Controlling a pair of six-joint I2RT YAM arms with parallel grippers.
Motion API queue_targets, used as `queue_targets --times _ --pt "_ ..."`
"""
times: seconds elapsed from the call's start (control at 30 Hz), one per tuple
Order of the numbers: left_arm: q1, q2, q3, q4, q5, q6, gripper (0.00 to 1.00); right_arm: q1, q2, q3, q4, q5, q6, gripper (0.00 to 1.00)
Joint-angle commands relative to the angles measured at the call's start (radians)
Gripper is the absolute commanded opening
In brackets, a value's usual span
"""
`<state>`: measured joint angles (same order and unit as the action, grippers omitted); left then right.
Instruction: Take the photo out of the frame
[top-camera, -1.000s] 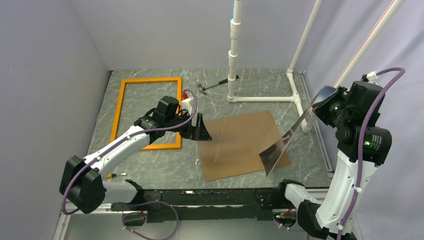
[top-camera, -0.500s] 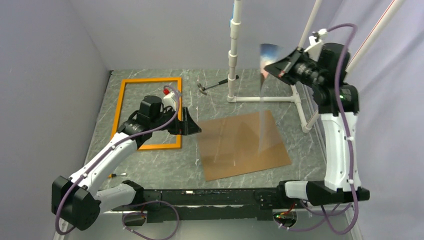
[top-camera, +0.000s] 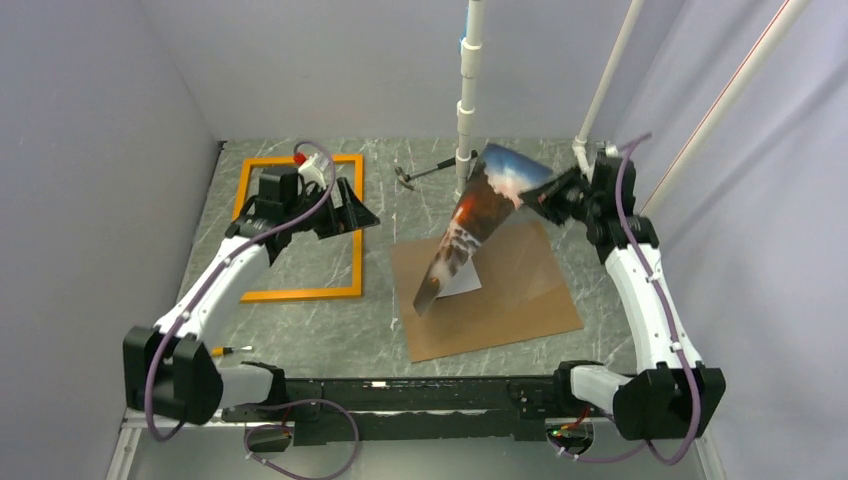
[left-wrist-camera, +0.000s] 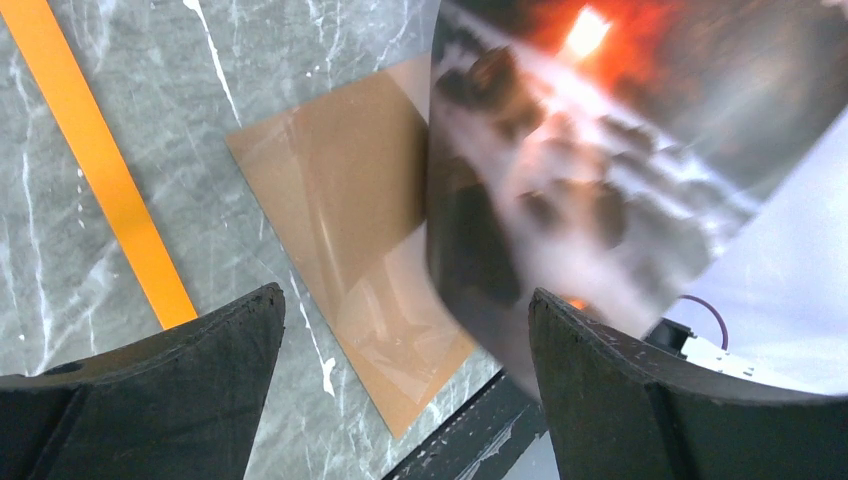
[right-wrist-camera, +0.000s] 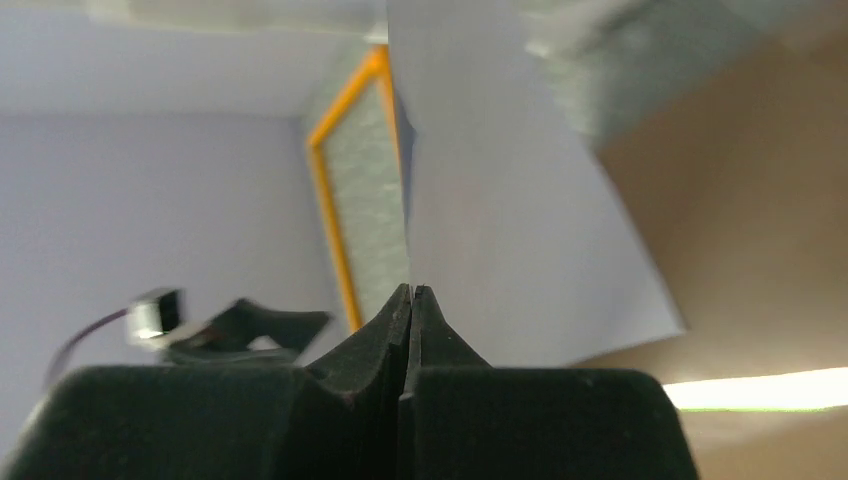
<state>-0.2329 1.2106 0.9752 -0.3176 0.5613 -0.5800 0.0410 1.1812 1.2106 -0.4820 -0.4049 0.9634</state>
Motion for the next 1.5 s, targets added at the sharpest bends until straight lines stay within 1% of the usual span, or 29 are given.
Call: queue_targets --times 0.0,0.03,0.1,0.17,0.23,0.27,0.4,0.5,0.6,0.67,0.8,0.9,1.0,1.03,1.1,1.2,1.27,1.33,1.4,1.47 --pt "0.003 0.128 0.129 -0.003 0.048 0.076 0.90 -0.114 -0.137 -0.262 0.036 0.055 -0.008 0.00" --pt "0.003 0.151 0.142 -0.001 0.055 0.077 0.90 -0.142 -0.162 -0.300 0.032 0.040 -0.023 0.00" --pt "0.003 0.177 0.149 0.022 0.068 0.064 0.89 -0.174 -0.195 -0.325 0.019 0.013 -0.049 0.00" --pt "0.003 0.187 0.150 0.044 0.070 0.051 0.90 -0.177 -0.193 -0.298 0.022 -0.026 -0.070 0.00" --pt "0.003 0.192 0.160 0.044 0.065 0.044 0.90 -0.163 -0.163 -0.249 0.049 -0.108 -0.071 0.00" --pt "0.003 0.194 0.169 0.040 0.064 0.042 0.90 -0.149 -0.146 -0.220 0.066 -0.153 -0.066 0.00" --pt "0.004 0.170 0.193 0.010 0.048 0.046 0.90 -0.054 -0.091 -0.108 0.106 -0.237 -0.029 0.00" --pt "0.004 0.130 0.197 -0.010 0.018 0.052 0.91 0.071 -0.081 -0.053 0.214 -0.286 0.064 0.00" --pt "0.004 0.106 0.194 -0.022 -0.003 0.058 0.91 0.172 -0.064 0.043 0.272 -0.278 0.124 0.00" --pt "0.004 0.099 0.192 -0.031 -0.011 0.061 0.91 0.217 -0.057 0.104 0.296 -0.263 0.153 0.00" --pt "0.004 0.090 0.176 -0.034 -0.017 0.058 0.91 0.240 -0.054 0.170 0.366 -0.259 0.234 0.00" --pt "0.004 0.084 0.169 -0.029 -0.024 0.054 0.91 0.238 -0.044 0.232 0.314 -0.234 0.207 0.00" --pt "0.004 0.090 0.180 -0.038 -0.026 0.061 0.91 0.215 -0.043 0.262 0.161 -0.153 0.139 0.00" --pt "0.004 0.096 0.187 -0.042 -0.026 0.066 0.91 0.195 -0.050 0.240 0.127 -0.140 0.128 0.00" --pt "0.004 0.104 0.198 -0.042 -0.026 0.079 0.91 0.132 -0.080 0.147 0.080 -0.137 0.130 0.00" --pt "0.004 0.122 0.214 -0.033 -0.019 0.104 0.91 0.022 -0.172 -0.073 0.061 -0.161 0.137 0.00" --pt "0.003 0.137 0.214 0.001 0.007 0.117 0.90 -0.068 -0.231 -0.207 0.038 -0.178 0.081 0.00" --pt "-0.001 0.165 0.216 0.034 0.023 0.131 0.89 -0.149 -0.276 -0.333 -0.008 -0.169 -0.011 0.00" --pt "-0.024 0.203 0.230 0.058 0.018 0.171 0.89 -0.190 -0.305 -0.441 -0.011 -0.150 -0.101 0.00" --pt "-0.064 0.254 0.254 0.071 -0.012 0.229 0.88 -0.219 -0.326 -0.540 0.002 -0.153 -0.155 0.00"
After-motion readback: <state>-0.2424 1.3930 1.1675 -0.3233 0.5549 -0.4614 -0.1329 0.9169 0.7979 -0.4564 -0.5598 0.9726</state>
